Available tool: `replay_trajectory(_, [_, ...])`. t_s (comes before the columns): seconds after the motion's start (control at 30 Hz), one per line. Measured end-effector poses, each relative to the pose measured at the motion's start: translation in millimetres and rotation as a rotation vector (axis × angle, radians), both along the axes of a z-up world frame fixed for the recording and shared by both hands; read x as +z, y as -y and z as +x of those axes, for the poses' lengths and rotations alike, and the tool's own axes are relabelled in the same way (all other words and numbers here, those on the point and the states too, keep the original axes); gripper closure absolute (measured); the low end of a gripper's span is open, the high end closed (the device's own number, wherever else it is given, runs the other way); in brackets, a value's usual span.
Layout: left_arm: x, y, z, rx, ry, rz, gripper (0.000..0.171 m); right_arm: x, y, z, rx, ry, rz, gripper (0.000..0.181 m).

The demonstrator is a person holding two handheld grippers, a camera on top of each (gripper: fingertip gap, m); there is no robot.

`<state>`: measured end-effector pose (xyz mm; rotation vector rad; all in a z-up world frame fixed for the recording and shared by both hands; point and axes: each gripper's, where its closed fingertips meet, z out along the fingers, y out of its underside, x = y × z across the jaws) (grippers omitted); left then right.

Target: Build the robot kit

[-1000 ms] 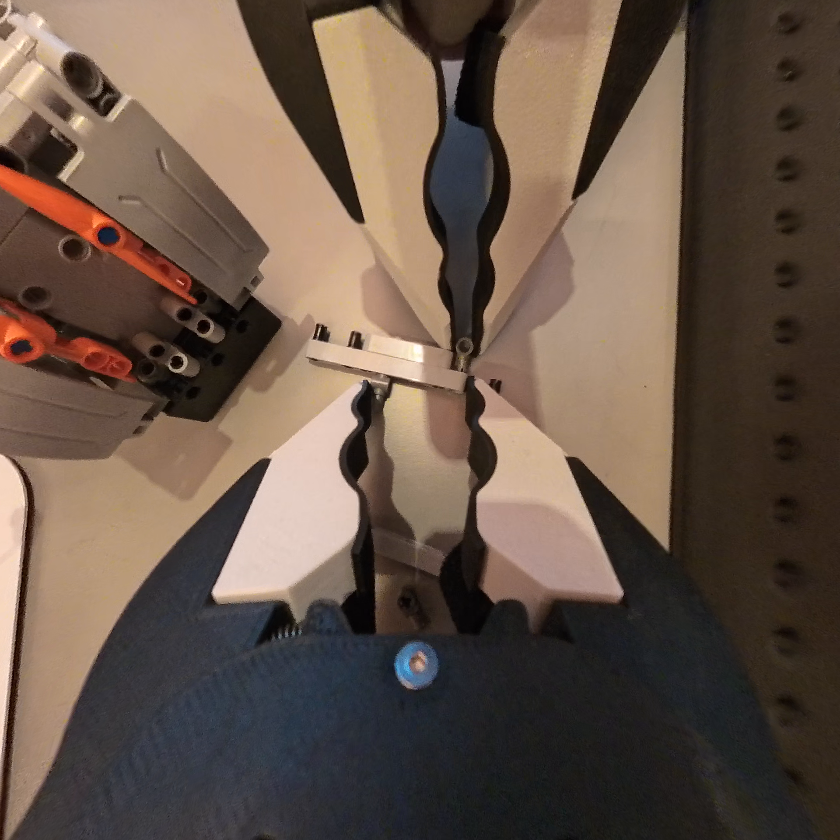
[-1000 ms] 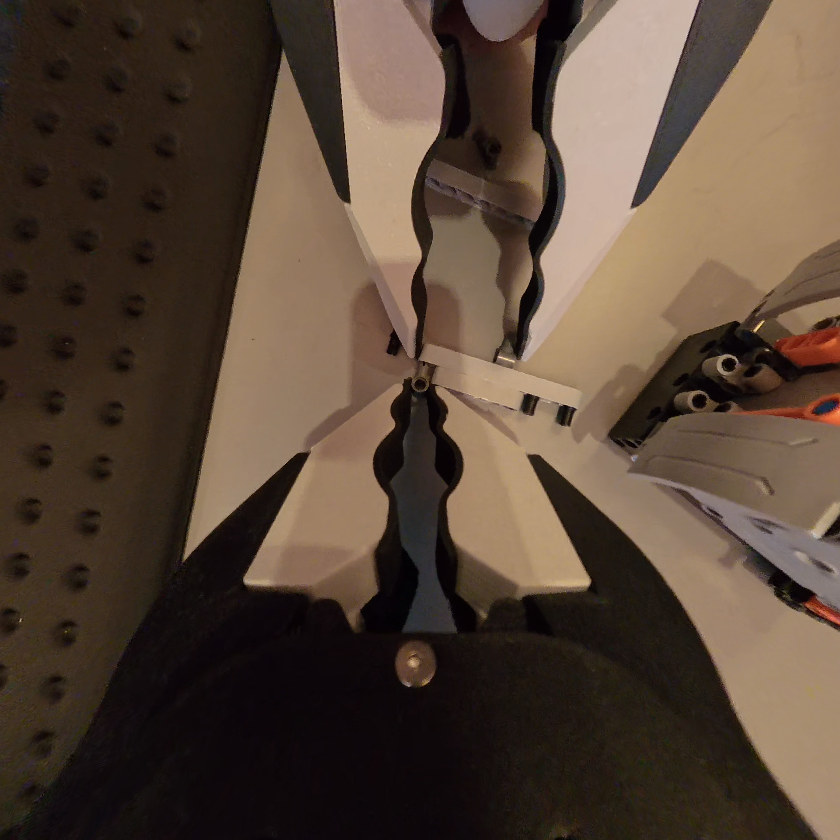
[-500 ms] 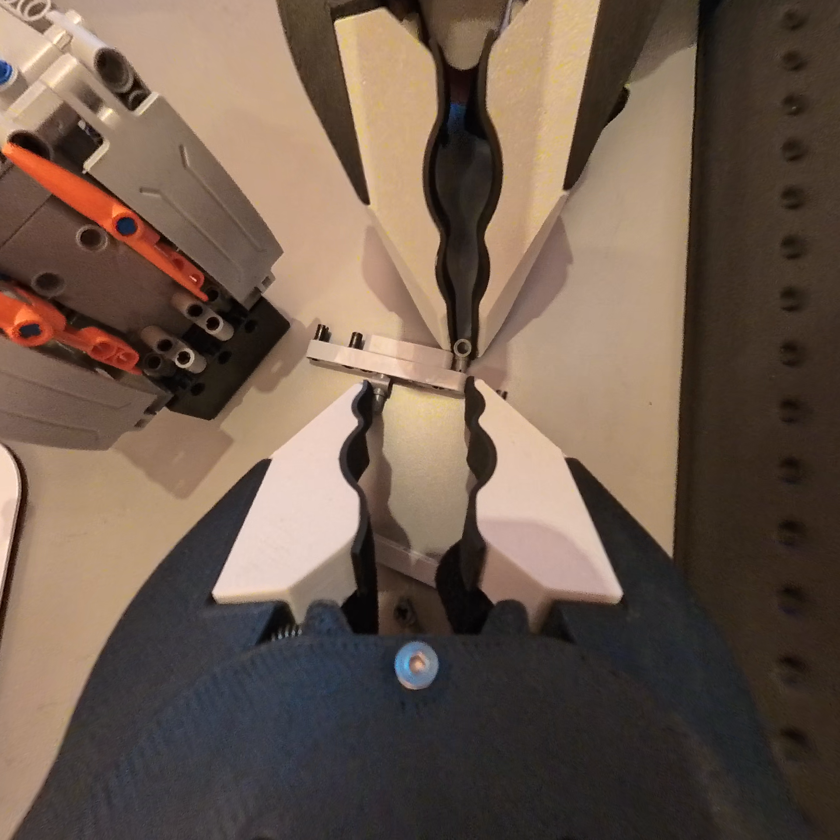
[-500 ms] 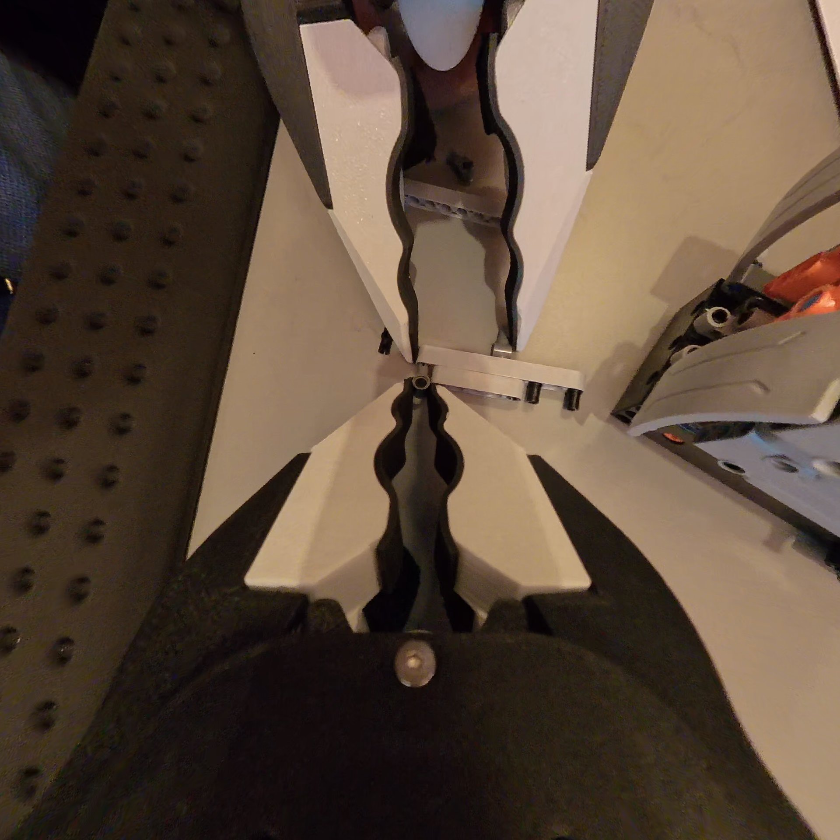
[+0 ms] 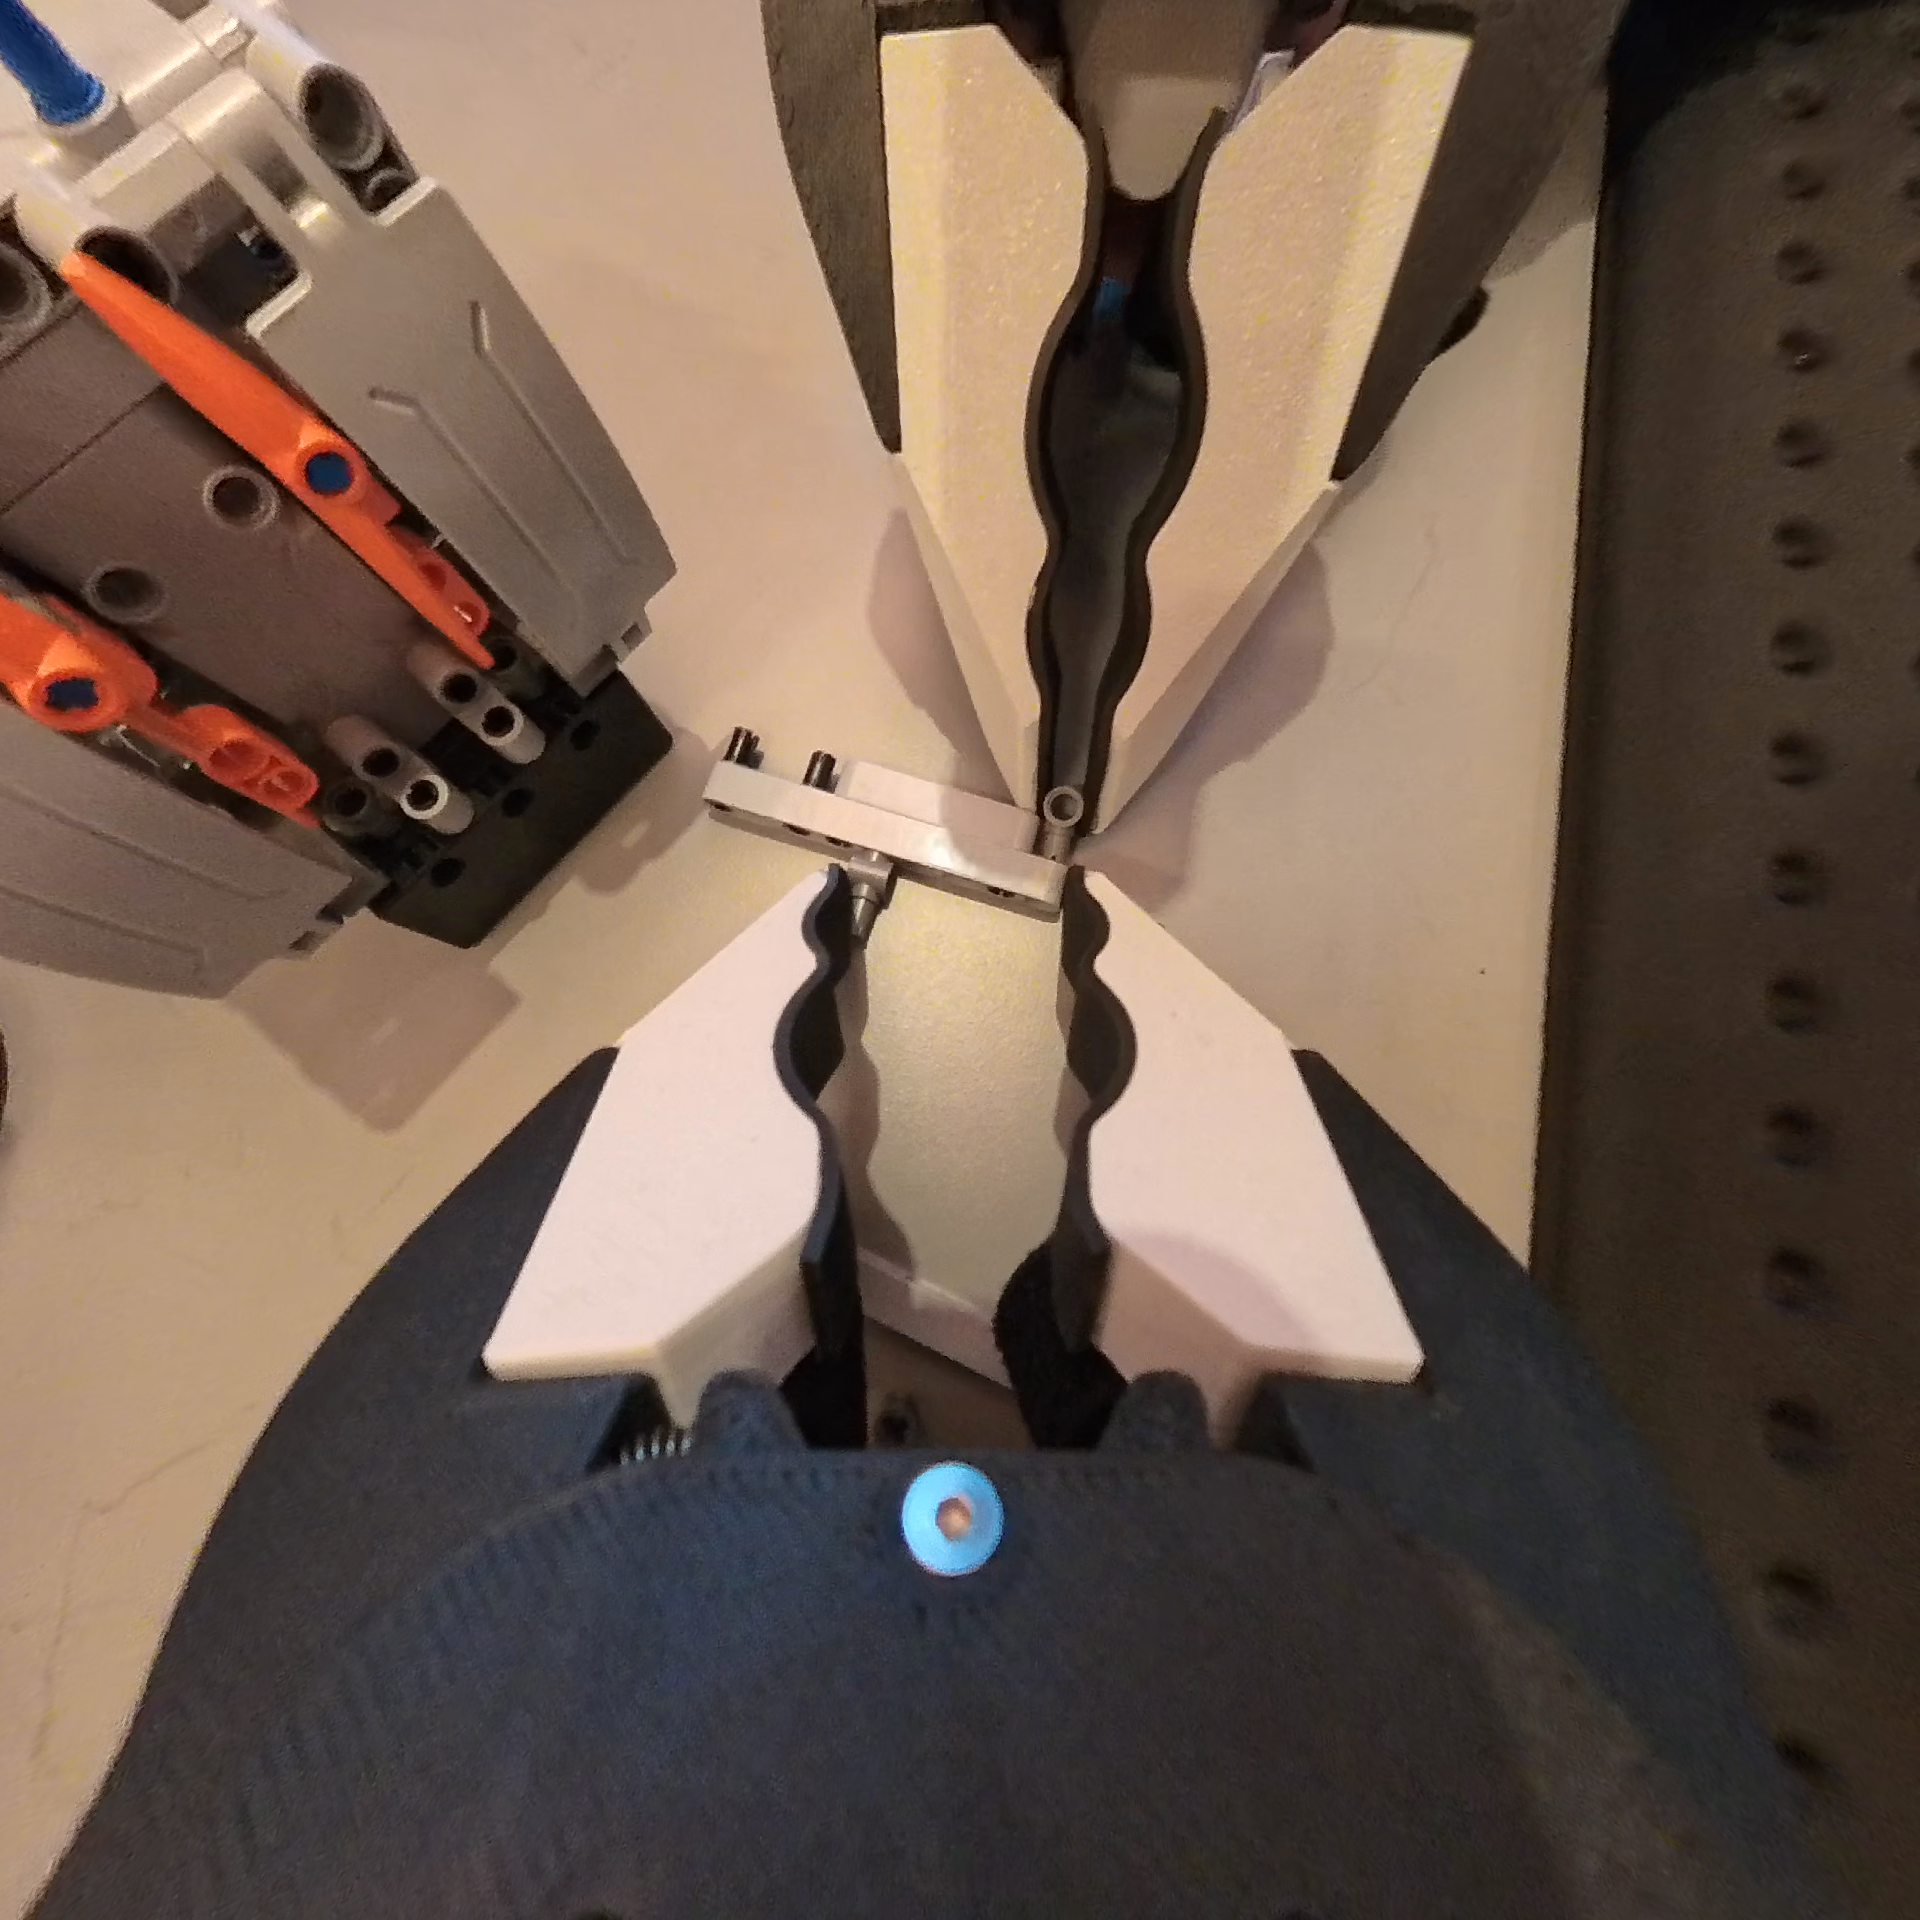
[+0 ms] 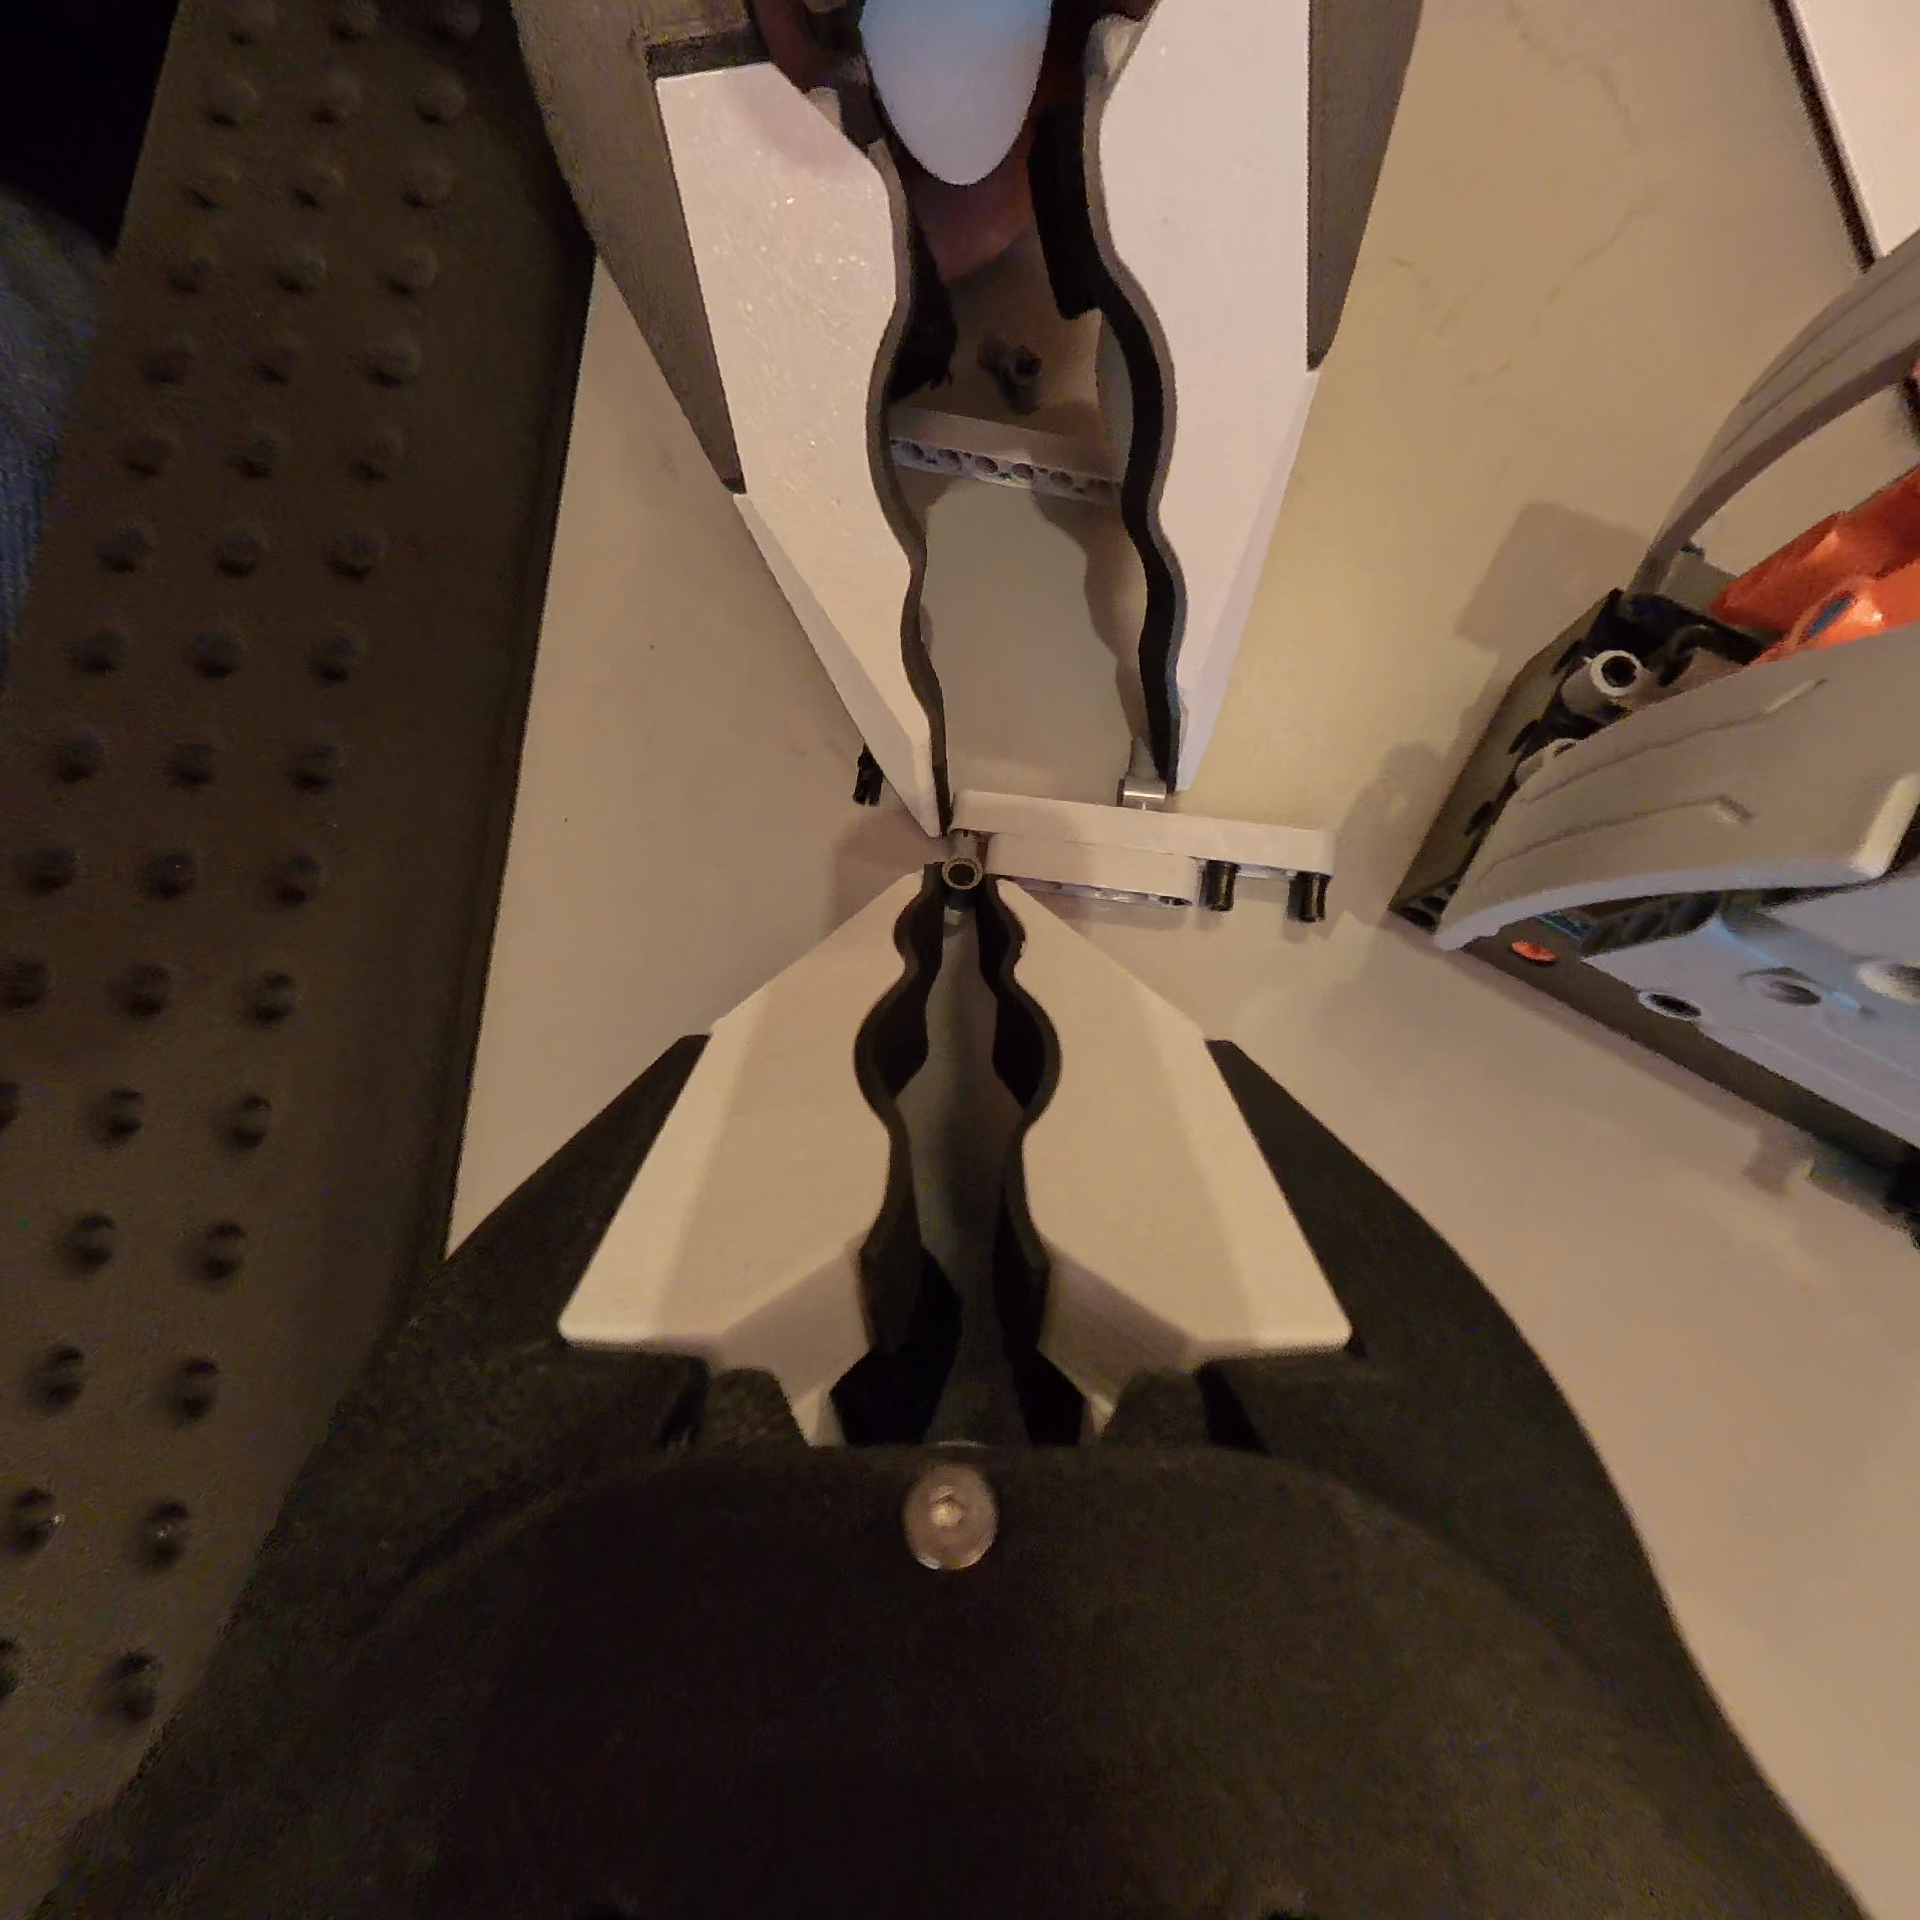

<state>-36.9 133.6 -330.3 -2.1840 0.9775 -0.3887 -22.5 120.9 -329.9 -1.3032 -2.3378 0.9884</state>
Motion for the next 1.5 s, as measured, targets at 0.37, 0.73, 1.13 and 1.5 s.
replay_trajectory(0.37, [2.2, 4.0, -5.3, -0.035, -0.048, -0.014, 0.125, 0.0, -1.3, 1.0, -0.002, -0.003, 0.006, 0.177])
replay_trajectory(0.73, [-1.7, 2.2, 0.1, -0.031, -0.072, -0.05, 0.131, 0.3, -0.8, 0.6, 0.006, -0.005, -0.01, 0.177])
replay_trajectory(1.13, [7.6, -3.5, 1.5, -0.012, -0.006, 0.017, 0.133, 1.4, -5.1, -0.4, -0.009, -0.037, -0.043, 0.177])
replay_trajectory(1.5, [5.9, -4.9, 0.9, -0.003, 0.017, 0.012, 0.133, 6.0, -5.2, 1.2, -0.008, -0.054, -0.068, 0.177])
